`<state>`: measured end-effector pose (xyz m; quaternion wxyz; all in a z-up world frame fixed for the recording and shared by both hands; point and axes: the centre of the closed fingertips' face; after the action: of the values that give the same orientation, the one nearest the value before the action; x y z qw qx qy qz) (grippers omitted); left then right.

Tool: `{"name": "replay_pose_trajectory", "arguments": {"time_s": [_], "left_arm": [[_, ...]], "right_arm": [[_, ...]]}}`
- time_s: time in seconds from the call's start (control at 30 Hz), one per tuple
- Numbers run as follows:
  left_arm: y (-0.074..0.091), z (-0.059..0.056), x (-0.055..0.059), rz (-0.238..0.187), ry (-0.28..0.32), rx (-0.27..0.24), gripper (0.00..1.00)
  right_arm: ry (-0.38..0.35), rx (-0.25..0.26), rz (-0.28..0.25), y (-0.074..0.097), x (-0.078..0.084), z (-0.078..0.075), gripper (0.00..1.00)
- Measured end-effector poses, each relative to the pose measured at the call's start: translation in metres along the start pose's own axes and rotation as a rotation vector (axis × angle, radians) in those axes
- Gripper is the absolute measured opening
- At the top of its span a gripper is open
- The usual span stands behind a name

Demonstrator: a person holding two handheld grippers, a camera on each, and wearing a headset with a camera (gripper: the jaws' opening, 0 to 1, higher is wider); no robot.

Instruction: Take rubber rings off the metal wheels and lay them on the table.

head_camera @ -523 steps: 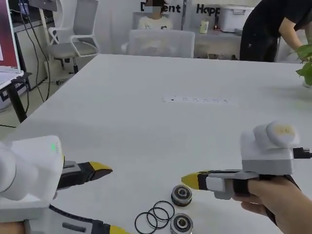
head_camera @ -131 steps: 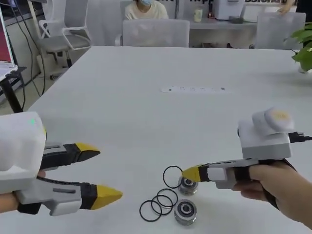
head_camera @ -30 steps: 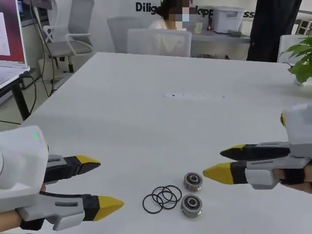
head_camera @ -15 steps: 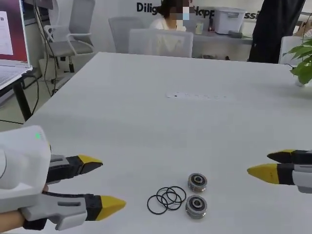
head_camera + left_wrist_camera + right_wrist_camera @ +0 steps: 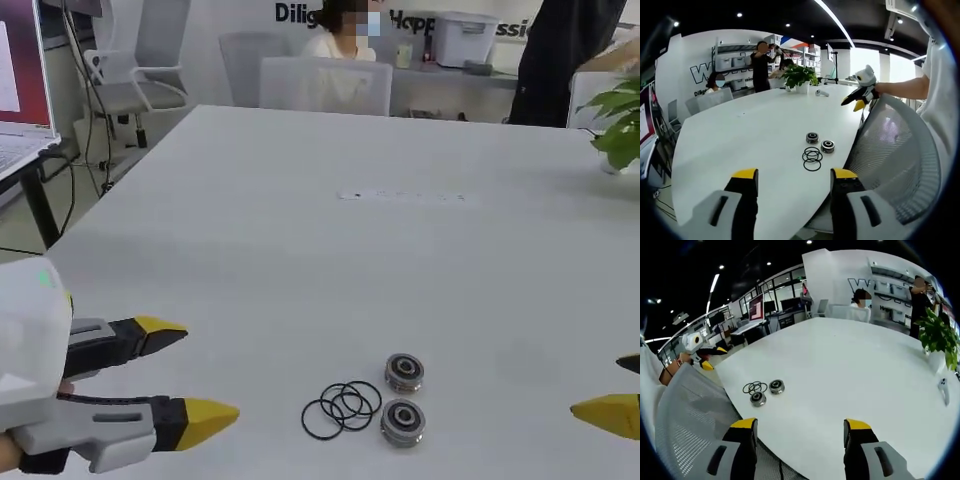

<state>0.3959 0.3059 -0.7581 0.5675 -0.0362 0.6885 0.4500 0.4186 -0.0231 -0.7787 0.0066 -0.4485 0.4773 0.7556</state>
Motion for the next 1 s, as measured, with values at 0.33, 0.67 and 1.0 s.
{"name": "replay_pose_trajectory", "arguments": {"time_s": [0.33,0.67,1.0], "left_arm": [[0.004,0.011,0.005,-0.003,0.066,-0.049,0.8],[0.007,0.01,0.007,0.0,0.076,-0.051,0.8],[0.004,0.007,0.008,0.016,0.064,-0.045,0.79]], "right_arm": [[-0.05,0.015,-0.004,0.007,0.014,-0.007,0.84],[-0.069,0.011,0.008,0.005,0.023,-0.003,0.84],[-0.086,0.006,0.004,0.003,0.028,-0.003,0.84]]}}
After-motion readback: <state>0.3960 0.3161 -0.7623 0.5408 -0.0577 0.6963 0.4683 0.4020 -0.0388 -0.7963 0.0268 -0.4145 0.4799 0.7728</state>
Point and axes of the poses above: the centre of the closed fingertips' face, and the gripper's own axes: y roughly backward along the fingers, z roughly to its left, x roughly out of its underside, and after that the axes turned 9 degrees about z, right-handed
